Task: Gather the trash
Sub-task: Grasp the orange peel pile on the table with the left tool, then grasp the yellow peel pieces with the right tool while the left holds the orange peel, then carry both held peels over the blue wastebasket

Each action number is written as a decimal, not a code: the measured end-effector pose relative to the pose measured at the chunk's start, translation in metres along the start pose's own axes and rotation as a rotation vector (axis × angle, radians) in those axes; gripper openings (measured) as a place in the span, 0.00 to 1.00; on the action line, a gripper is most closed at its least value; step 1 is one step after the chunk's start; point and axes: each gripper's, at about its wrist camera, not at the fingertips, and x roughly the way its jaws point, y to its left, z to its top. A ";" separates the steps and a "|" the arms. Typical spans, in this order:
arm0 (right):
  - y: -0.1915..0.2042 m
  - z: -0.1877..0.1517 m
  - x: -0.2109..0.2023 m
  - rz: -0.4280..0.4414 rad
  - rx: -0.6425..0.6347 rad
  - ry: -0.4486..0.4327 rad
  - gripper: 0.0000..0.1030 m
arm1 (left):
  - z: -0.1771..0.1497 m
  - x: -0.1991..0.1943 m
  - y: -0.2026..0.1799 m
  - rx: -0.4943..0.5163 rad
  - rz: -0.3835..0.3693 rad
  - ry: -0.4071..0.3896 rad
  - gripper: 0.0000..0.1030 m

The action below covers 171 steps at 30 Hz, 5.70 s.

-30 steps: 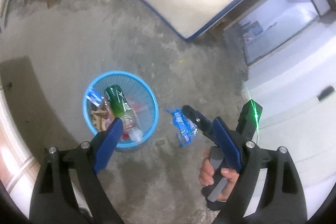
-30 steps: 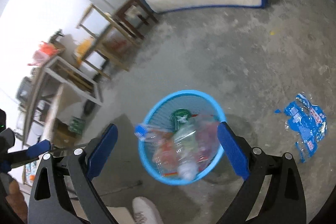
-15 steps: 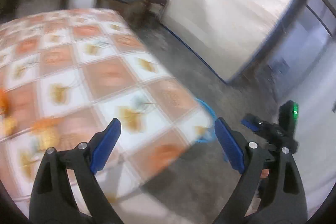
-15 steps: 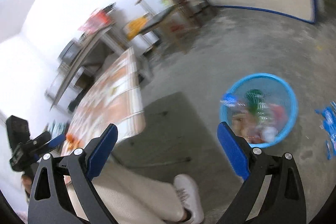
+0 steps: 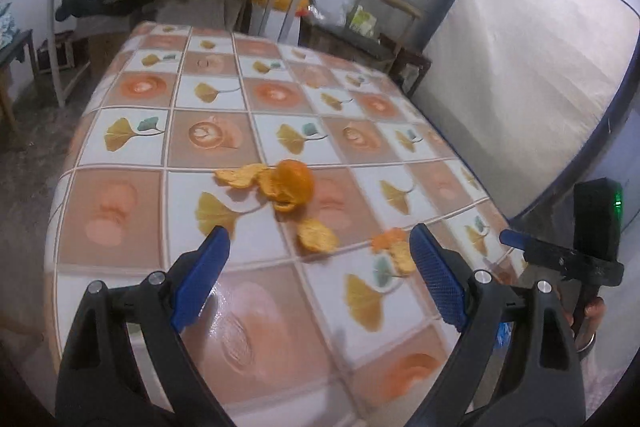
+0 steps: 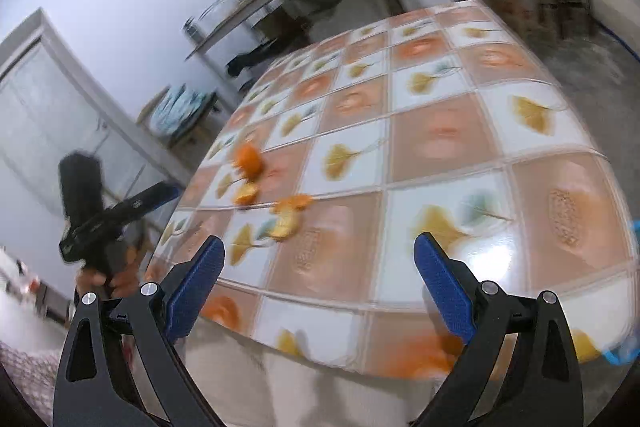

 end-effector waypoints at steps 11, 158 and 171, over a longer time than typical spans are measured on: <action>0.026 0.001 0.039 -0.048 -0.069 0.076 0.90 | 0.046 0.074 0.044 -0.030 -0.091 0.162 0.88; 0.063 0.060 0.138 -0.078 -0.284 0.152 0.44 | 0.005 0.051 0.091 -0.211 -0.121 0.005 0.13; 0.073 0.045 0.133 -0.093 -0.360 0.172 0.57 | 0.005 0.036 0.081 -0.169 -0.122 -0.034 0.11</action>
